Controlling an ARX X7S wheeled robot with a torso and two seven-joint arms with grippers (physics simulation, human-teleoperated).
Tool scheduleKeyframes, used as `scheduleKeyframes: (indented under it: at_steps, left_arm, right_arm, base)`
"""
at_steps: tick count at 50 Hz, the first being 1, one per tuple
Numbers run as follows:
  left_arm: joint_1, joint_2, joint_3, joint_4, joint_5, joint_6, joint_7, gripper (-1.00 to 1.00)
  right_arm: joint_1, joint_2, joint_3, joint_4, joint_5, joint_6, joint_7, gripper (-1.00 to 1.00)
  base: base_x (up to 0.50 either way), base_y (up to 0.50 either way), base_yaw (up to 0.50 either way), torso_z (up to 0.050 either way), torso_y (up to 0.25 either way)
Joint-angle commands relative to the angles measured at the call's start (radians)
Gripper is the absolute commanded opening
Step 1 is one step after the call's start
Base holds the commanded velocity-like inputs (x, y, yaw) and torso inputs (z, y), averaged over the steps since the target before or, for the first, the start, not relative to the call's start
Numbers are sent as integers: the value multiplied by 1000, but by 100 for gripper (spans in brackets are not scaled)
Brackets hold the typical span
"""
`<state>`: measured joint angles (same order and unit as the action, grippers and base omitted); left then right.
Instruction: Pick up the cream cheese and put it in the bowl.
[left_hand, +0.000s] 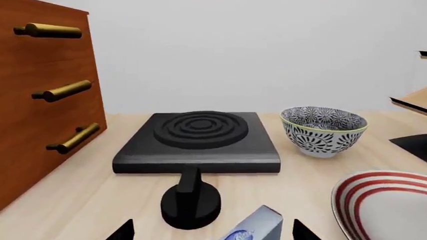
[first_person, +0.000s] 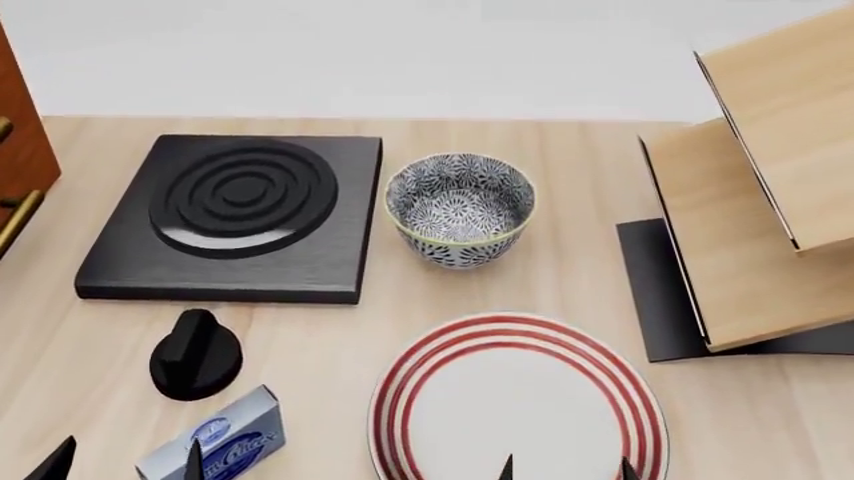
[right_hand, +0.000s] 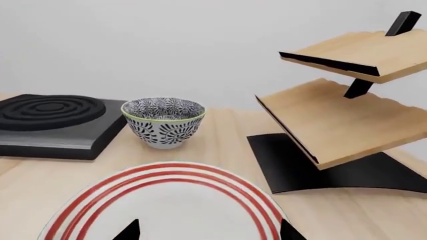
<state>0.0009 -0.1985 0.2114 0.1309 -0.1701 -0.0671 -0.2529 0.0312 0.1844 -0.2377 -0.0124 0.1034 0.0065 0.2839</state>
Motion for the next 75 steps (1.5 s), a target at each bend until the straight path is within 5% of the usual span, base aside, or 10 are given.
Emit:
scheduleKeyframes:
  at_steps: [1, 75]
  left_arm:
    - [-2, -4, 3, -8, -5, 8, -4, 100]
    - [-3, -35, 37, 0, -30, 8, -40, 100]
  right_arm:
    - [1, 5, -7, 2, 0, -1, 8, 100]
    - [13, 32, -44, 0, 17, 5, 42, 100]
  base:
    - [168, 0, 0, 0, 0]
    - [165, 0, 0, 0, 0]
